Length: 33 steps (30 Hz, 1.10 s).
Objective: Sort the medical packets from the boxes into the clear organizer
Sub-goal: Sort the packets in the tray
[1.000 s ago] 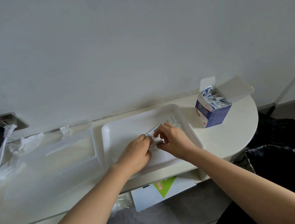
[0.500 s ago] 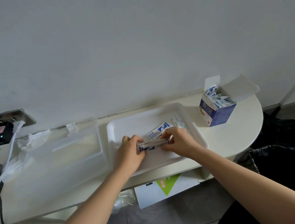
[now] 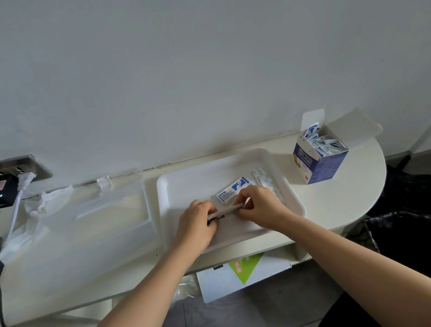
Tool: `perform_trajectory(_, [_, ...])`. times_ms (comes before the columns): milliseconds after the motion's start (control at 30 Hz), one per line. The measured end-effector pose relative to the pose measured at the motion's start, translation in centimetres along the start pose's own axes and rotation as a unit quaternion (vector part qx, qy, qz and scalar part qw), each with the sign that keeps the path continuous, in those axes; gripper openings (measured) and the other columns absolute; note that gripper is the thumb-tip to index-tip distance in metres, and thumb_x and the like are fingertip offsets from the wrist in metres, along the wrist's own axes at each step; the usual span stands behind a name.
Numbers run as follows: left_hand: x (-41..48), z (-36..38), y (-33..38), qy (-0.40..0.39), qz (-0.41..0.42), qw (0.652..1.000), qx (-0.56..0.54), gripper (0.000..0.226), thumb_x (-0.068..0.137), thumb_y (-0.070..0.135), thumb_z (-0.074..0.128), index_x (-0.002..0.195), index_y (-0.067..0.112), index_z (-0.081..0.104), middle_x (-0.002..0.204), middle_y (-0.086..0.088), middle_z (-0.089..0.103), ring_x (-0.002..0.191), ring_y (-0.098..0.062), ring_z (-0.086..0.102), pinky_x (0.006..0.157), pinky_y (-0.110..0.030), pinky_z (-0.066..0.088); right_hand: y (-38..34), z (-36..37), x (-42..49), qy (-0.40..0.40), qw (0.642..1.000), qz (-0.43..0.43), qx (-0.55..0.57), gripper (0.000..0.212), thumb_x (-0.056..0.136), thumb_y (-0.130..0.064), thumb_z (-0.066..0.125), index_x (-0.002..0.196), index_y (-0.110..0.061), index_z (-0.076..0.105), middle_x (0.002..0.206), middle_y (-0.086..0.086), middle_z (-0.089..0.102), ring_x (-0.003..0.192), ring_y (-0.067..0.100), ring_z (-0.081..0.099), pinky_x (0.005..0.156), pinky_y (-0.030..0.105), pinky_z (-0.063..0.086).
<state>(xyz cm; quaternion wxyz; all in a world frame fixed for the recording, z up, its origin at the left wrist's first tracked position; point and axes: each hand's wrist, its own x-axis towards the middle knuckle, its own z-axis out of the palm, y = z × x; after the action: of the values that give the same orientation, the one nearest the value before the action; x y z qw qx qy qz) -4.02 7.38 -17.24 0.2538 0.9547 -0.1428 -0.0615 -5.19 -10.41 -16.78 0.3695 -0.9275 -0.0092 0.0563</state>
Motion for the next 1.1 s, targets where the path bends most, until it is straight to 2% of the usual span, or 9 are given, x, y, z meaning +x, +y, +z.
perform_trajectory(100, [0.0, -0.6, 0.4, 0.023, 0.012, 1.0, 0.005, 0.01, 0.087, 0.014, 0.055, 0.095, 0.016, 0.061, 0.096, -0.003, 0.06, 0.089, -0.025, 0.057, 0.066, -0.027, 0.034, -0.3, -0.6, -0.1, 0.016, 0.998, 0.012, 0.052, 0.005, 0.08, -0.012, 0.07, 0.078, -0.012, 0.065, 0.057, -0.005, 0.056, 0.048, 0.004, 0.049, 0.053, 0.019, 0.039])
perform_trajectory(233, [-0.3, -2.4, 1.5, 0.025, 0.039, 0.995, 0.089, 0.02, 0.086, 0.015, 0.05, 0.105, 0.015, 0.058, 0.096, -0.007, 0.064, 0.103, -0.024, 0.048, 0.077, -0.034, 0.043, -1.5, -1.7, 0.1, 0.007, 0.999, -0.029, 0.038, 0.006, 0.08, -0.014, 0.072, 0.079, -0.01, 0.067, 0.062, 0.008, 0.06, 0.061, 0.022, 0.056, 0.059, 0.033, 0.047])
perform_trajectory(333, [-0.6, -3.9, 2.5, -0.009, 0.051, 0.992, 0.114, 0.024, 0.088, 0.017, 0.047, 0.108, 0.014, 0.059, 0.096, -0.01, 0.064, 0.096, -0.028, 0.054, 0.074, -0.034, 0.044, -2.9, -2.5, -0.1, 0.008, 0.997, -0.067, 0.048, 0.006, 0.08, -0.013, 0.072, 0.077, -0.014, 0.067, 0.061, 0.006, 0.059, 0.059, 0.018, 0.052, 0.057, 0.032, 0.045])
perform_trajectory(400, [-0.9, -5.0, 3.0, -0.04, 0.034, 0.996, 0.066, 0.021, 0.091, 0.019, 0.044, 0.101, 0.015, 0.062, 0.089, -0.007, 0.064, 0.083, -0.028, 0.057, 0.067, -0.034, 0.042, -4.1, -3.1, -0.4, 0.012, 0.994, -0.082, 0.065, 0.007, 0.08, -0.011, 0.071, 0.077, -0.017, 0.068, 0.06, -0.002, 0.059, 0.057, 0.013, 0.051, 0.056, 0.029, 0.044])
perform_trajectory(500, [-1.3, -6.7, 3.1, -0.064, -0.026, 0.992, -0.108, 0.024, 0.092, 0.019, 0.042, 0.083, 0.015, 0.064, 0.065, 0.0, 0.049, 0.059, -0.021, 0.045, 0.055, -0.03, 0.033, -5.9, -3.7, -0.8, 0.003, 0.98, -0.083, 0.18, 0.004, 0.083, -0.007, 0.069, 0.083, -0.01, 0.067, 0.07, 0.006, 0.065, 0.058, 0.01, 0.054, 0.057, 0.025, 0.045])
perform_trajectory(633, [-3.1, -9.3, 3.1, -0.131, -0.091, 0.918, -0.362, 0.022, 0.09, 0.015, 0.037, 0.081, 0.01, 0.056, 0.06, 0.003, 0.029, 0.049, -0.013, 0.021, 0.048, -0.025, 0.019, -7.7, -3.6, -1.2, -0.016, 0.931, -0.065, 0.358, 0.004, 0.084, -0.002, 0.068, 0.082, -0.005, 0.067, 0.076, 0.007, 0.068, 0.059, 0.01, 0.055, 0.056, 0.019, 0.042])
perform_trajectory(867, [-5.7, -12.0, 1.7, -0.141, -0.103, 0.907, -0.383, 0.018, 0.095, 0.02, 0.038, 0.084, 0.014, 0.05, 0.057, 0.007, 0.027, 0.047, -0.009, 0.018, 0.043, -0.021, 0.011, -11.1, -2.0, -1.6, -0.03, 0.912, -0.046, 0.407, 0.009, 0.088, -0.008, 0.065, 0.084, -0.001, 0.068, 0.064, 0.0, 0.065, 0.057, 0.009, 0.058, 0.055, 0.017, 0.043])
perform_trajectory(1033, [-6.4, -13.8, -0.1, -0.098, -0.107, 0.909, -0.391, 0.018, 0.094, 0.023, 0.039, 0.083, 0.015, 0.05, 0.057, 0.008, 0.029, 0.046, -0.009, 0.019, 0.043, -0.021, 0.011, -13.7, -0.7, -1.3, -0.055, 0.887, -0.035, 0.457, 0.02, 0.093, -0.015, 0.058, 0.106, -0.002, 0.067, 0.081, 0.005, 0.066, 0.065, 0.012, 0.06, 0.061, 0.021, 0.046])
perform_trajectory(1100, [-6.8, -14.4, -0.8, -0.094, -0.107, 0.917, -0.373, 0.022, 0.094, 0.025, 0.036, 0.08, 0.015, 0.049, 0.059, 0.006, 0.028, 0.048, -0.009, 0.018, 0.046, -0.023, 0.011, -14.6, -0.3, -1.1, -0.092, 0.9, -0.043, 0.424, 0.021, 0.092, -0.02, 0.061, 0.107, -0.008, 0.067, 0.086, 0.005, 0.064, 0.069, 0.013, 0.057, 0.062, 0.022, 0.045])
